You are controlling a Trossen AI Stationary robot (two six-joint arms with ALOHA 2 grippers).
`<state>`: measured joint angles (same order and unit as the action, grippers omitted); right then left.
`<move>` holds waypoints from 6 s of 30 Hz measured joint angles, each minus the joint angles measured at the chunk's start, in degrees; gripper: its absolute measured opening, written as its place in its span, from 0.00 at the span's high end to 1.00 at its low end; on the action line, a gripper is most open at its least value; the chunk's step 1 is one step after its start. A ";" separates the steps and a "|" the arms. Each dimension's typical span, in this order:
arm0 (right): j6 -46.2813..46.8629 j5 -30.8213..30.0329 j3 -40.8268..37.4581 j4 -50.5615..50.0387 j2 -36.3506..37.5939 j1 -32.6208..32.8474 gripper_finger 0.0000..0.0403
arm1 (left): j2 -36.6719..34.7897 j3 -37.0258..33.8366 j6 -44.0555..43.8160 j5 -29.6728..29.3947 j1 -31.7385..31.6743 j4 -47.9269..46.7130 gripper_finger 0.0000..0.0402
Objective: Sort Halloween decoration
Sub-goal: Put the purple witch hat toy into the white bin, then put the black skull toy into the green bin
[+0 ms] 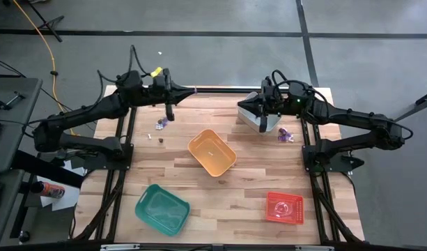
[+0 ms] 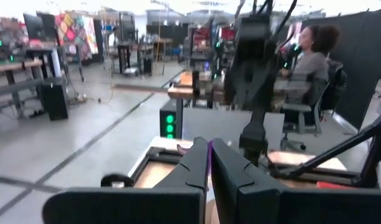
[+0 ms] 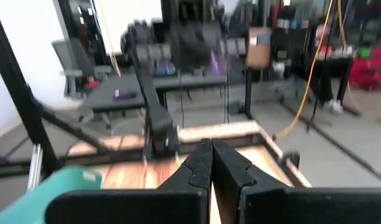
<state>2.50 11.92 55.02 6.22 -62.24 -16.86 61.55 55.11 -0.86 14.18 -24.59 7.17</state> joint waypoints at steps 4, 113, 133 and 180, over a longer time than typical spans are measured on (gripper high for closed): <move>-0.99 -0.78 0.02 6.49 0.02 -0.02 1.00 | 7.21 -0.02 -0.01 -0.91 1.68 2.06 1.00; 0.10 -6.78 0.01 4.95 0.07 -0.35 1.00 | -14.26 -14.14 -8.14 -4.40 5.87 0.48 0.95; -1.32 -6.80 0.04 2.72 -1.94 -0.39 1.00 | -3.71 -3.15 -27.88 -23.46 1.83 -64.69 0.52; -1.42 -6.80 0.02 2.58 -4.39 -0.39 1.00 | 33.26 -8.91 -29.05 -15.31 1.30 -58.38 0.50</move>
<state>1.08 5.13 55.05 8.80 -66.63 -17.26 94.81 46.20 -29.92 -1.13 -23.29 -51.22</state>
